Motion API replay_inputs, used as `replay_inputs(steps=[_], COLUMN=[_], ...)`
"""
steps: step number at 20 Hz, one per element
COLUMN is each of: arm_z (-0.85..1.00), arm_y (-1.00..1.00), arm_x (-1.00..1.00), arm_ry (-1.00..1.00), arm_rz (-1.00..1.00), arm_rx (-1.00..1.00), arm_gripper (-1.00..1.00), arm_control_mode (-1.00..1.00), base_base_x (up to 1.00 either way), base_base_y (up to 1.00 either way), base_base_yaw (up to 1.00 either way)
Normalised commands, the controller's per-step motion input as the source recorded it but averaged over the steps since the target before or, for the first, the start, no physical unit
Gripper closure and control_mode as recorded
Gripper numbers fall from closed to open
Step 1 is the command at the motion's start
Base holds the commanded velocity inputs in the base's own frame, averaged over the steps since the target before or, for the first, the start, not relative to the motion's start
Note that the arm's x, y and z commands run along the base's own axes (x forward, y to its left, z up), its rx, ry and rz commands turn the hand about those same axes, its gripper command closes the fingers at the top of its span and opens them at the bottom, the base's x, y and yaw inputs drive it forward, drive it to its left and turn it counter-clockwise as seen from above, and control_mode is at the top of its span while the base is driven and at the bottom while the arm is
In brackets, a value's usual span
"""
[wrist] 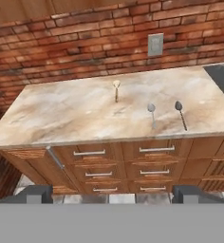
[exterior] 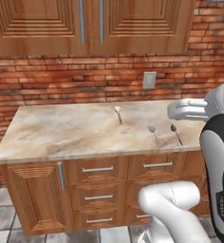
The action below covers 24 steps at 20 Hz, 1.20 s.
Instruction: Organize the utensils by type. Pick up the wooden spoons from the counter and place them in the open cabinet. Then pick up the metallic utensils from the counter and place them in the open drawer.
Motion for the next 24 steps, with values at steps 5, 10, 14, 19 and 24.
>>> replay_inputs(steps=[5, 10, 14, 19, 24], arm_z=[0.0, 0.0, 0.0, 0.0, 0.0], arm_y=[0.0, 0.0, 0.0, 0.0, 0.0], arm_x=[0.0, 0.0, 0.0, 0.0, 0.0], arm_ry=[0.0, 0.0, 0.0, 0.0, 0.0], arm_rz=[0.0, 0.0, 0.0, 0.0, 0.0], arm_rx=[0.0, 0.0, 0.0, 0.0, 0.0], arm_gripper=[-1.0, -1.0, -1.0, -1.0, -1.0], arm_control_mode=[1.0, 1.0, 1.0, 1.0, 1.0], base_base_x=[0.42, 0.59, 0.63, 0.56, 0.32], base_base_y=[-0.02, 0.0, 0.0, 0.0, 0.07], base_base_yaw=[0.0, -0.03, -0.03, -0.05, -0.18])
